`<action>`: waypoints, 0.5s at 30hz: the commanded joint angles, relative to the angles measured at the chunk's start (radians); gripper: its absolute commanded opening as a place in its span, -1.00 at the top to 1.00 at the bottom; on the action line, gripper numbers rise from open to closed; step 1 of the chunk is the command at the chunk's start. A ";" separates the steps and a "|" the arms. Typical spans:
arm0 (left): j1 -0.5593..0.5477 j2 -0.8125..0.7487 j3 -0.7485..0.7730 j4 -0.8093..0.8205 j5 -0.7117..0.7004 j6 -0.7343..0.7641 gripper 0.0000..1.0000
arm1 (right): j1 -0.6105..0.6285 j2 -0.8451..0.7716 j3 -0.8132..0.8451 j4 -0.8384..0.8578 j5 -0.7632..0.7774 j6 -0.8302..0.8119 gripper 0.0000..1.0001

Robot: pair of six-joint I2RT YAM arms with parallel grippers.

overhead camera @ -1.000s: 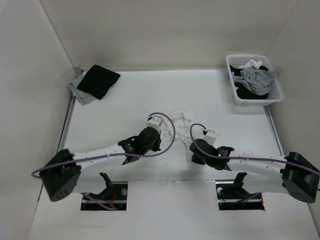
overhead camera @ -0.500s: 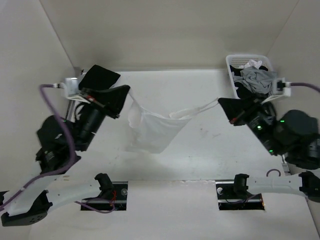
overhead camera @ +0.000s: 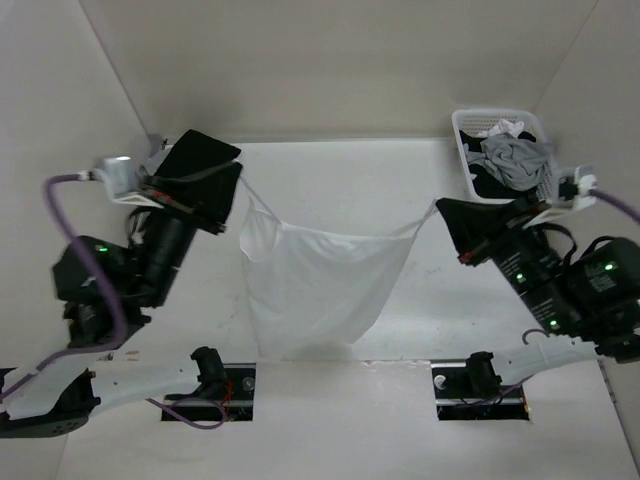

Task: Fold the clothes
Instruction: Flatten the tank top out

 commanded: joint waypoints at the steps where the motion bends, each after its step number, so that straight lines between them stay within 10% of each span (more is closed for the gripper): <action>1: 0.088 0.001 -0.255 0.015 -0.044 -0.036 0.95 | -0.068 -0.073 -0.249 0.180 0.065 -0.012 1.00; 5: 0.322 0.059 -0.419 0.046 0.103 -0.171 0.95 | -0.221 -0.063 -0.323 0.114 -0.039 0.111 1.00; 10: 0.676 0.296 -0.428 0.179 0.355 -0.281 0.97 | -0.765 0.100 -0.314 -0.018 -0.582 0.361 1.00; 15: 0.580 0.334 -0.253 0.182 0.377 -0.235 1.00 | -0.932 0.085 -0.268 0.059 -0.716 0.340 1.00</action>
